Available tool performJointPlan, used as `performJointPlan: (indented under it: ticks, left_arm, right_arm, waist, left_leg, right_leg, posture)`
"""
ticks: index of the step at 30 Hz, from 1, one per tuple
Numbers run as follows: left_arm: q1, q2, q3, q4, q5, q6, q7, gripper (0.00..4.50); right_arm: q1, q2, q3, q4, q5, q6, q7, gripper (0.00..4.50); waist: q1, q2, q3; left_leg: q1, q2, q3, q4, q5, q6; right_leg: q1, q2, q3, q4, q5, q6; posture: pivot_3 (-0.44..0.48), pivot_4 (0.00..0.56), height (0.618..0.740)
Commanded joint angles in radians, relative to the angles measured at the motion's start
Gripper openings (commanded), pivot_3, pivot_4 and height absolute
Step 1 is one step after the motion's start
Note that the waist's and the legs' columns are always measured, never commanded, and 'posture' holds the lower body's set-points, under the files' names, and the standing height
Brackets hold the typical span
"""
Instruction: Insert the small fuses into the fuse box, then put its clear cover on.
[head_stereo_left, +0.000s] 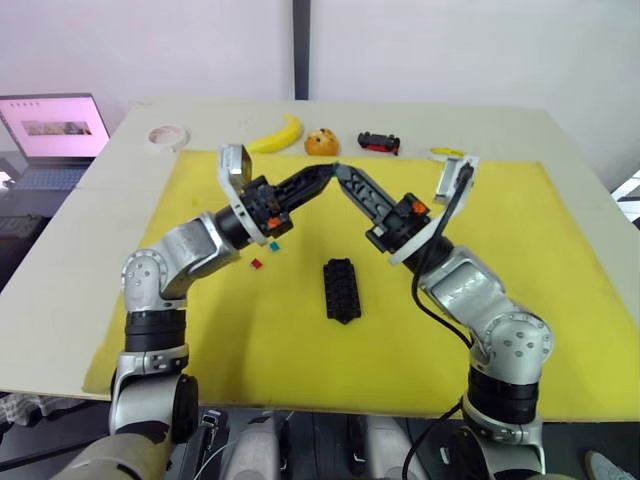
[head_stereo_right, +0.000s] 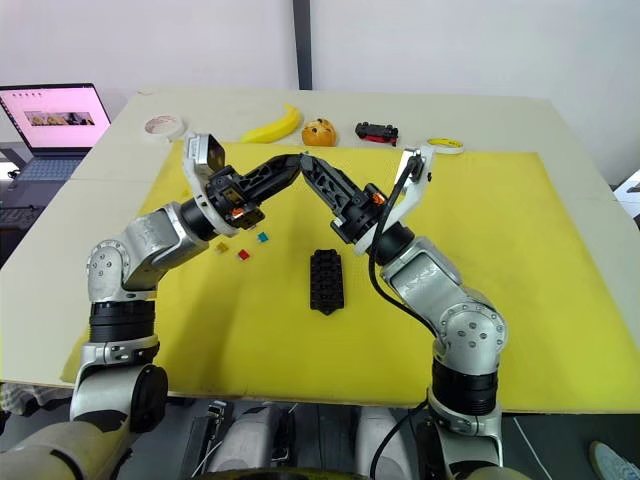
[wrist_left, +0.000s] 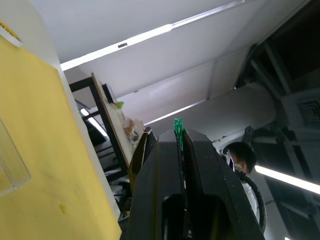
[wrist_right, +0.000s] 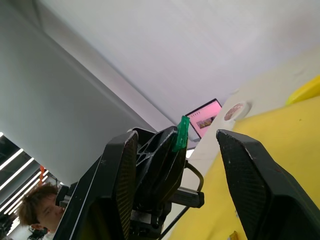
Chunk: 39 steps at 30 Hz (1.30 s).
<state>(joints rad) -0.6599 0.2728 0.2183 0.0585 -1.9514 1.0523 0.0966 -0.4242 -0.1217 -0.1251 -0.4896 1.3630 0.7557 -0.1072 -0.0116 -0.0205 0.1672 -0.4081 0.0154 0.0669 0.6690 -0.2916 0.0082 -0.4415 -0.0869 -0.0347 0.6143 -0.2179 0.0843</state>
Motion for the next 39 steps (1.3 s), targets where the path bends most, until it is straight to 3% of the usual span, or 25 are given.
performJointPlan:
  ticks: [1,25,30,39]
  left_arm:
    - [-0.015,-0.006,0.000,-0.038,-0.021,-0.010,-0.011,0.00]
    - [0.001,0.010,-0.033,-0.041,-0.021,-0.017,-0.029,0.00]
    - [-0.001,0.006,-0.035,-0.041,-0.021,-0.024,-0.028,0.00]
    - [-0.004,-0.003,-0.038,-0.045,-0.021,-0.029,-0.022,0.00]
  right_arm:
    - [-0.007,-0.008,0.010,-0.018,0.025,-0.013,0.001,2.14]
    - [-0.014,-0.035,0.019,-0.015,0.047,-0.052,-0.016,2.14]
    - [-0.014,-0.041,0.022,-0.015,0.050,-0.055,-0.016,0.08]
    - [-0.013,-0.048,0.028,-0.021,0.073,-0.057,-0.022,0.08]
  waist:
    - [0.000,0.000,0.000]
    - [0.000,0.000,0.000]
    - [0.001,0.000,0.000]
    - [0.000,0.000,0.000]
  left_leg:
    - [0.000,0.000,0.000,0.000,0.000,0.000]
    - [0.000,0.000,0.000,0.000,0.000,0.000]
    - [0.000,0.000,0.000,0.000,0.000,0.000]
    - [0.000,0.000,0.000,0.000,0.000,0.000]
  right_leg:
    - [0.000,0.000,0.000,0.000,0.000,0.000]
    - [0.000,0.000,0.000,0.000,0.000,0.000]
    - [0.000,0.000,0.000,0.000,0.000,0.000]
    - [0.000,0.000,0.000,0.000,0.000,0.000]
  posture:
    - [0.000,0.150,0.740]
    - [0.000,0.150,0.740]
    - [0.000,0.150,0.740]
    - [0.000,0.150,0.740]
